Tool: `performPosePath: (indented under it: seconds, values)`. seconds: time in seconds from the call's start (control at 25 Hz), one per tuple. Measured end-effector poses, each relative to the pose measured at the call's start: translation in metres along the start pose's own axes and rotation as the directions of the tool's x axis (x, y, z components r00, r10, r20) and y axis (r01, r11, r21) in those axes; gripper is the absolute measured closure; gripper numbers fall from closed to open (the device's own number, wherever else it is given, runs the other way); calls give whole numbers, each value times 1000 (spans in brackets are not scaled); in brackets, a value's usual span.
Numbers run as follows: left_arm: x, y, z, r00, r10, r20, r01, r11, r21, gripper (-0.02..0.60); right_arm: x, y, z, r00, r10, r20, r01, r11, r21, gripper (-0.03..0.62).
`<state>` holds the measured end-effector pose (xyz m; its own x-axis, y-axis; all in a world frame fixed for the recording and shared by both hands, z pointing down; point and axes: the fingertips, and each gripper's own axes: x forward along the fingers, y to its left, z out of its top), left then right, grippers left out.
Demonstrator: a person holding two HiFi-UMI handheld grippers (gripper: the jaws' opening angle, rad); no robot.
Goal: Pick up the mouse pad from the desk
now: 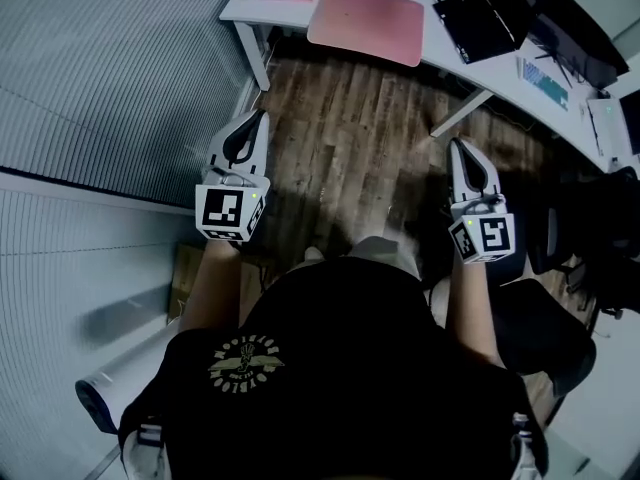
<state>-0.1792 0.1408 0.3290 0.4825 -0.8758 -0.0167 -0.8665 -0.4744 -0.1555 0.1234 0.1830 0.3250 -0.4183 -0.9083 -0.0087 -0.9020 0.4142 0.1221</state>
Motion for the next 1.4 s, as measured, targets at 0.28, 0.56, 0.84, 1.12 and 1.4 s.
performPosePath:
  seconds: [0.28,0.56,0.84,1.12,1.4]
  values:
    - [11,26,-24,1000,16,-24,-17,998,-54,574,18,1,-15,999,-5,-43,6,1000,11,592]
    - [39,34,-30,999,27,-16,-29,991,-130,574,38,-15,-30,999,-3,-49,5,999,41,592]
    - [76,48,-30,999,34,-6,-34,990,-139,574,65,-37,-50,998,-1,-67,7,997,82,592]
    - [120,49,-36,1000,9,-22,-12,989,-147,574,99,-66,-63,997,10,-80,-2,995,99,592]
    - [163,54,-49,999,0,-42,-7,986,-167,574,128,-96,-75,995,15,-100,-4,994,111,592]
